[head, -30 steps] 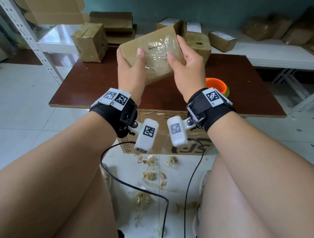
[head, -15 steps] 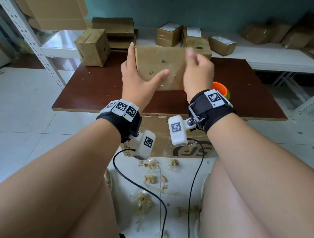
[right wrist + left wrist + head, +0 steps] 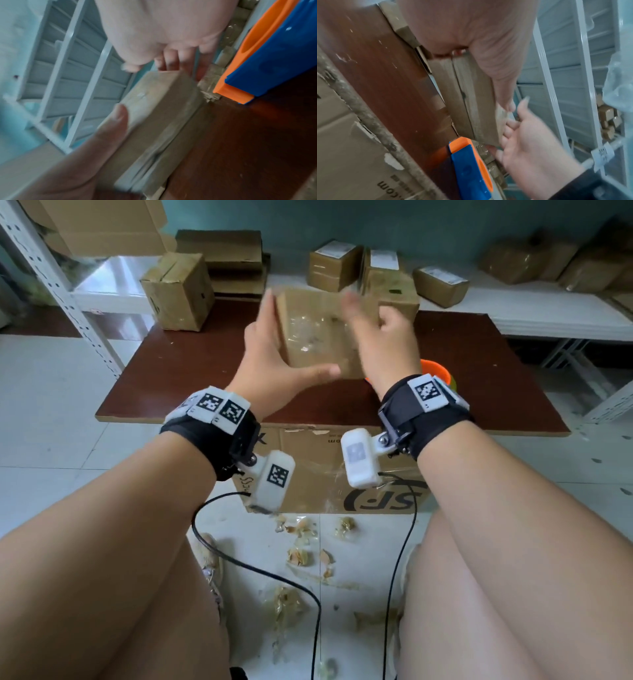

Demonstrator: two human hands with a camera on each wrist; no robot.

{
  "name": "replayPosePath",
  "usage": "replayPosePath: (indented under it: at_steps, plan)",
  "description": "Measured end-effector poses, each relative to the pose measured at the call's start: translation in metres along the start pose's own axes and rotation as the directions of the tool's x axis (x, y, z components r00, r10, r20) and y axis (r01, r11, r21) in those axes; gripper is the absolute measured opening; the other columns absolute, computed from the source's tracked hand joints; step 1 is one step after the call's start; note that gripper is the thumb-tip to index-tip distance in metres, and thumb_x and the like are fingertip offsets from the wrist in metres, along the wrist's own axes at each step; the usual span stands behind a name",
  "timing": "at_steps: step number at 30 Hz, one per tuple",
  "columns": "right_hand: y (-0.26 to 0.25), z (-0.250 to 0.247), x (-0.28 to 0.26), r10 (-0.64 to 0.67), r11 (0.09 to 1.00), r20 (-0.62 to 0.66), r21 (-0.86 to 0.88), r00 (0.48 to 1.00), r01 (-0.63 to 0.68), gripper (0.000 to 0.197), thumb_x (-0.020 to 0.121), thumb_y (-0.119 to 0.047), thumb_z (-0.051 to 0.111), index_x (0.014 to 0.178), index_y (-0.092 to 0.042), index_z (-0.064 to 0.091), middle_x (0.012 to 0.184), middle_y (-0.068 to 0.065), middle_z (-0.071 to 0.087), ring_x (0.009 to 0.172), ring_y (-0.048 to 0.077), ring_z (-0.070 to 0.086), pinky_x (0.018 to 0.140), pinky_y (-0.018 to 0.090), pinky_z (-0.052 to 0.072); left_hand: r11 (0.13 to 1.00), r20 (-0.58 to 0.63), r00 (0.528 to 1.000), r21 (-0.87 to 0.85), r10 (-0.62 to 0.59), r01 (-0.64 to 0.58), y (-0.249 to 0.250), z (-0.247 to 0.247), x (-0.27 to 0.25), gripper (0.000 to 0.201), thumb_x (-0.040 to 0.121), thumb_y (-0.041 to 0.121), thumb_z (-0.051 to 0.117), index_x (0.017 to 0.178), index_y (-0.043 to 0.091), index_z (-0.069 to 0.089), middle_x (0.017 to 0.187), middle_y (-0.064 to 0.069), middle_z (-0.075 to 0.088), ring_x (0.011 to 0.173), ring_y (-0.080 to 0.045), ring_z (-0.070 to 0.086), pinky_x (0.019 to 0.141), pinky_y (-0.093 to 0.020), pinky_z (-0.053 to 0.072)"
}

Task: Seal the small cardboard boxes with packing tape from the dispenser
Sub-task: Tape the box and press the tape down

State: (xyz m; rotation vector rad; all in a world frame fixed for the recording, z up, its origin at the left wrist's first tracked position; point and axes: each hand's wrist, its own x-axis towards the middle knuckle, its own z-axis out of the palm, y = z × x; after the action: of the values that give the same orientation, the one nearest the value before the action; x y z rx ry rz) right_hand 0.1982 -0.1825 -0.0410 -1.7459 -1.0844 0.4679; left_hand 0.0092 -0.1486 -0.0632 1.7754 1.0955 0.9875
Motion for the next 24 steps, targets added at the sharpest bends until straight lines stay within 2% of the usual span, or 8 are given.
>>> replayPosePath:
  at_steps: [1, 3, 6, 10, 13, 15, 20, 24]
  plan:
    - [-0.002, 0.002, -0.006, 0.008, 0.999, 0.058, -0.038, 0.998, -0.006, 0.093, 0.067, -0.095, 0.064, 0.122, -0.02, 0.065, 0.117, -0.01, 0.072, 0.104, 0.009, 0.066, 0.095, 0.037, 0.054, 0.997, 0.019, 1.0, 0.075, -0.011, 0.009, 0.001, 0.001, -0.003, 0.155, 0.058, 0.054, 0.103, 0.17, 0.03, -0.002, 0.164, -0.006, 0.027, 0.151, -0.015, 0.035, 0.125, -0.039, 0.035]
    - [0.002, 0.008, -0.005, -0.006, 0.996, 0.022, -0.088, 1.0, 0.008, 0.112, 0.054, -0.101, 0.064, 0.129, -0.018, 0.062, 0.123, -0.006, 0.072, 0.11, 0.016, 0.068, 0.096, 0.041, 0.056, 0.992, 0.028, 0.999, 0.12, -0.039, 0.035, -0.001, 0.003, -0.007, 0.158, 0.062, 0.053, 0.101, 0.168, 0.029, -0.013, 0.165, -0.005, 0.02, 0.154, -0.019, 0.028, 0.126, -0.041, 0.031]
    - [0.009, 0.003, 0.004, -0.069, 0.994, -0.049, -0.09, 0.996, 0.064, 0.069, 0.082, -0.079, 0.067, 0.075, -0.011, 0.058, 0.066, -0.006, 0.054, 0.06, 0.012, 0.046, 0.061, 0.032, 0.04, 0.999, 0.04, 0.999, -0.022, -0.025, 0.025, -0.001, -0.001, -0.004, 0.133, 0.064, 0.066, 0.097, 0.166, 0.039, 0.016, 0.155, -0.005, 0.045, 0.144, -0.021, 0.05, 0.117, -0.048, 0.046]
    - [0.003, 0.0, 0.003, -0.076, 0.997, -0.096, 0.026, 0.992, 0.079, 0.061, 0.104, -0.053, 0.057, 0.059, -0.015, 0.042, 0.054, -0.005, 0.034, 0.052, 0.011, 0.03, 0.057, 0.034, 0.026, 0.989, -0.19, 0.982, -0.149, -0.007, -0.022, 0.009, -0.01, -0.004, 0.099, 0.081, 0.052, 0.09, 0.159, 0.016, 0.041, 0.136, 0.006, 0.066, 0.124, -0.005, 0.066, 0.103, -0.035, 0.059]
    - [-0.003, 0.009, -0.006, -0.065, 0.991, 0.076, 0.119, 0.995, 0.055, 0.053, 0.087, -0.073, 0.068, 0.099, -0.021, 0.07, 0.088, -0.018, 0.068, 0.076, -0.002, 0.063, 0.073, 0.022, 0.049, 0.979, -0.3, 0.953, -0.177, 0.047, -0.104, 0.015, -0.01, -0.005, 0.101, 0.079, 0.058, 0.089, 0.157, 0.009, 0.049, 0.138, 0.002, 0.07, 0.126, -0.008, 0.067, 0.105, -0.037, 0.058]
    - [-0.01, 0.015, -0.016, -0.116, 0.99, 0.108, 0.097, 0.987, 0.105, 0.068, 0.076, -0.077, 0.076, 0.122, -0.029, 0.065, 0.114, -0.018, 0.073, 0.103, -0.002, 0.068, 0.091, 0.02, 0.054, 0.972, -0.336, 0.942, -0.216, 0.017, -0.095, 0.016, -0.01, -0.005, 0.096, 0.082, 0.056, 0.086, 0.157, 0.008, 0.049, 0.14, 0.002, 0.069, 0.127, -0.009, 0.068, 0.105, -0.037, 0.058]
    - [-0.011, 0.019, -0.016, -0.177, 0.972, -0.026, 0.15, 0.984, 0.179, 0.072, 0.087, -0.07, 0.071, 0.141, -0.022, 0.065, 0.129, -0.006, 0.074, 0.123, 0.011, 0.068, 0.105, 0.038, 0.055, 0.937, -0.303, 0.953, -0.331, 0.004, -0.109, 0.02, -0.015, -0.008, 0.059, 0.096, 0.045, 0.076, 0.144, 0.012, 0.063, 0.128, -0.005, 0.076, 0.118, -0.019, 0.074, 0.101, -0.046, 0.061]
    - [-0.013, 0.017, -0.018, -0.231, 0.938, -0.049, 0.253, 0.972, 0.236, 0.045, 0.099, -0.048, 0.069, 0.133, -0.019, 0.07, 0.116, -0.005, 0.077, 0.108, 0.003, 0.07, 0.1, 0.038, 0.057, 0.927, -0.283, 0.959, -0.354, 0.017, -0.12, 0.023, -0.01, -0.01, 0.043, 0.104, 0.038, 0.066, 0.14, 0.015, 0.062, 0.124, -0.005, 0.077, 0.113, -0.021, 0.075, 0.1, -0.048, 0.061]
